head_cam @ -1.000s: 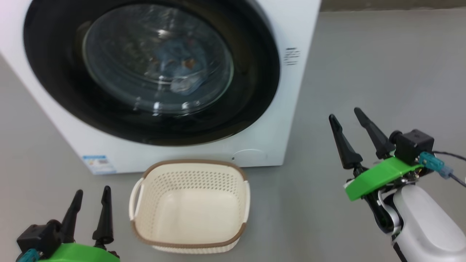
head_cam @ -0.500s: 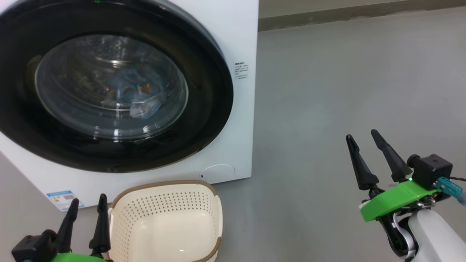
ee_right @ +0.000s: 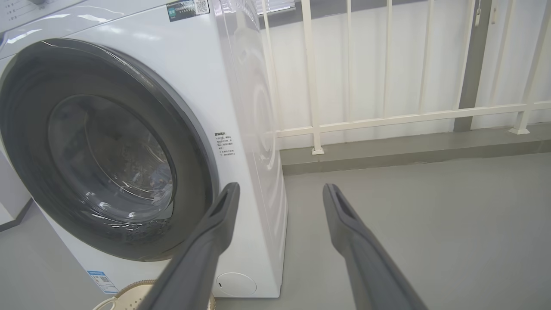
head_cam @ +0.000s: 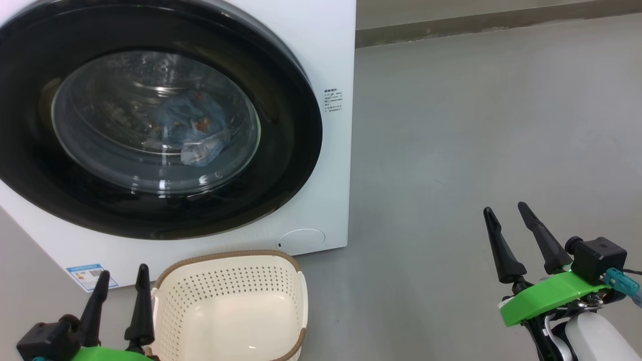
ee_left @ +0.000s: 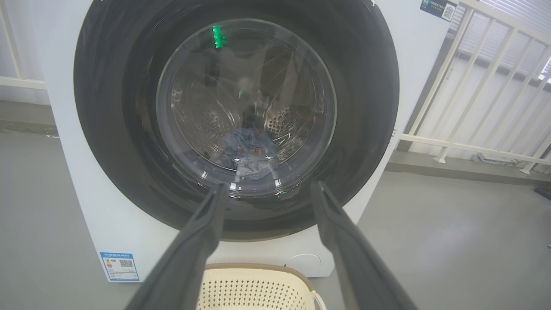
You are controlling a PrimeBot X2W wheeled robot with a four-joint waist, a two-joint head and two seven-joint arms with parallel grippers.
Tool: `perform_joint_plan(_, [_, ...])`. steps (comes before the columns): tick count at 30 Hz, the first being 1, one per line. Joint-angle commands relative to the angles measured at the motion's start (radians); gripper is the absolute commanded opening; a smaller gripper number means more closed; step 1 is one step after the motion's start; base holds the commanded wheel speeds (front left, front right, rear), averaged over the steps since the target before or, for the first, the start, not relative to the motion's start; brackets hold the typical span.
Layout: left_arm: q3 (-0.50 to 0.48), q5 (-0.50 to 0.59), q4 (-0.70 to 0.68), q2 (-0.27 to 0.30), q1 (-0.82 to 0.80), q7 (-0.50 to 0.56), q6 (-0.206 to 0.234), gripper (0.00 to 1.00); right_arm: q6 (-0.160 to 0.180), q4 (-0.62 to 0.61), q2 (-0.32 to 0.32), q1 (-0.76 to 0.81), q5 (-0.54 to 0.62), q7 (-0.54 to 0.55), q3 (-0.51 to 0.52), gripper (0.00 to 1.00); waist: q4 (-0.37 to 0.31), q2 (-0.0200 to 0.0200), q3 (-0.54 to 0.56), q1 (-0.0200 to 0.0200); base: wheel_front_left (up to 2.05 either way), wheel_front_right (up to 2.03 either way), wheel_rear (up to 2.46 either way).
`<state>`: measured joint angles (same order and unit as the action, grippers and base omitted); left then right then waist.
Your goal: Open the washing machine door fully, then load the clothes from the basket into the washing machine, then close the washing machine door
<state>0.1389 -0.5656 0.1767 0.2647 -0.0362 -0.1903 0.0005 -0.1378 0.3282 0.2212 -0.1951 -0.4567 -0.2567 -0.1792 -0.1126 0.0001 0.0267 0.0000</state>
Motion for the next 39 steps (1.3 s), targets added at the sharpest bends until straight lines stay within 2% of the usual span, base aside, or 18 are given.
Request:
perform_joint_plan(1, [-0.032, -0.003, -0.030, 0.025, -0.018, 0.000, 0.006, 1.00, 0.007, -0.027, 0.005, -0.001, 0.015, -0.005, -0.006, 1.00, 0.002, -0.0001, 0.001, 0.0000, 0.00, 0.00, 0.00])
perform_joint_plan(39, [-0.016, -0.022, -0.035, 0.032, -0.012, -0.001, 0.024, 1.00, 0.007, -0.014, -0.006, -0.009, 0.016, -0.005, -0.016, 1.00, 0.024, -0.0001, 0.004, 0.0000, 0.00, 0.00, 0.00])
